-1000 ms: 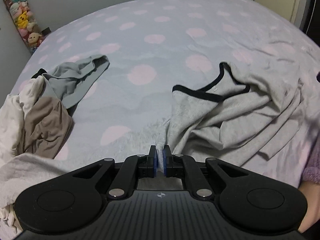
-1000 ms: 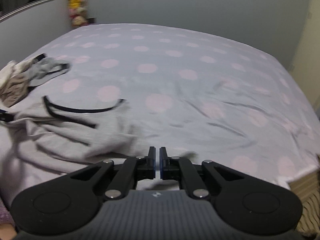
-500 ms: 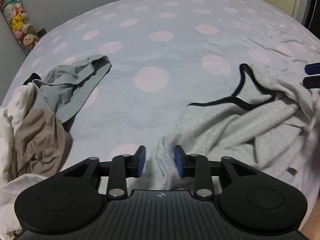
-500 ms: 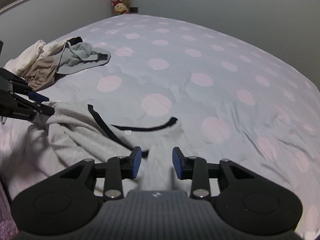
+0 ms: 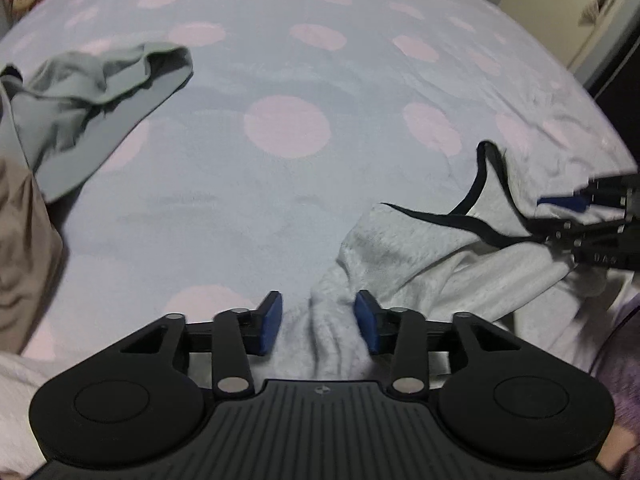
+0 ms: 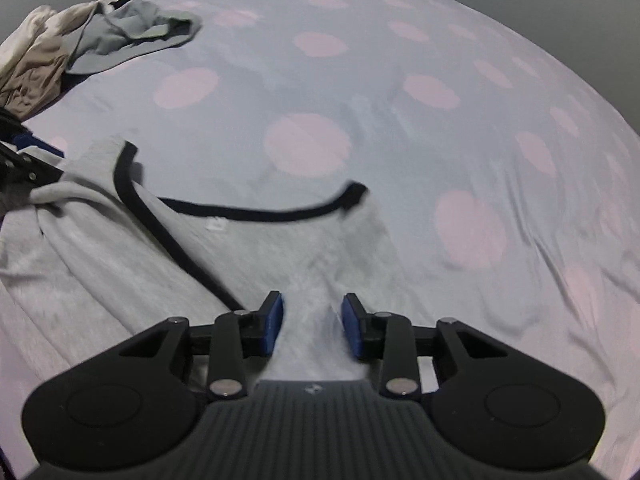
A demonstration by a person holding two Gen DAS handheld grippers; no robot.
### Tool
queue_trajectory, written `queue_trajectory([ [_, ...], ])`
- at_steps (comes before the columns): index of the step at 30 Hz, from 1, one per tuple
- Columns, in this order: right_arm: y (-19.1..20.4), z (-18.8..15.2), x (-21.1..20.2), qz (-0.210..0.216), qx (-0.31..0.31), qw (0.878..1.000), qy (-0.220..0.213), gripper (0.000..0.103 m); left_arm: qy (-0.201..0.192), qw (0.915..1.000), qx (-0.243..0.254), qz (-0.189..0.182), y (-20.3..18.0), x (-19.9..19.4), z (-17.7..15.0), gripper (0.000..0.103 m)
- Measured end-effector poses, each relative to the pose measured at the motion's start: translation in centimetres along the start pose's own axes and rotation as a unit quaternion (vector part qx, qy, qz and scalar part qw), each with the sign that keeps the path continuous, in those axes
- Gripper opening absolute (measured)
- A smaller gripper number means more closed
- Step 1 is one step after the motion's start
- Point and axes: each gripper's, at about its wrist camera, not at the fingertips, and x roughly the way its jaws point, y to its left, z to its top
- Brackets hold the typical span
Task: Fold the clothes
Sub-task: 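Lift the grey shirt hem high with both tools and shake it out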
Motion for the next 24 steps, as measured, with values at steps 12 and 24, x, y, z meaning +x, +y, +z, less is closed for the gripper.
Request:
queue_trajectory([
  [12, -5.5, -1.9, -8.9, -0.08, 0.085, 0.989, -0.091, 0.009, -0.092, 0.9948, 0.004, 0.045, -2.3, -7.5, 0.4, 0.006],
  [24, -7.5, -0.3, -26.4, -0.165, 0.061, 0.937, -0.302, 0.008, -0.306, 0.9408, 0.036, 0.141, -8.1, -25.2, 3.2, 0.005],
])
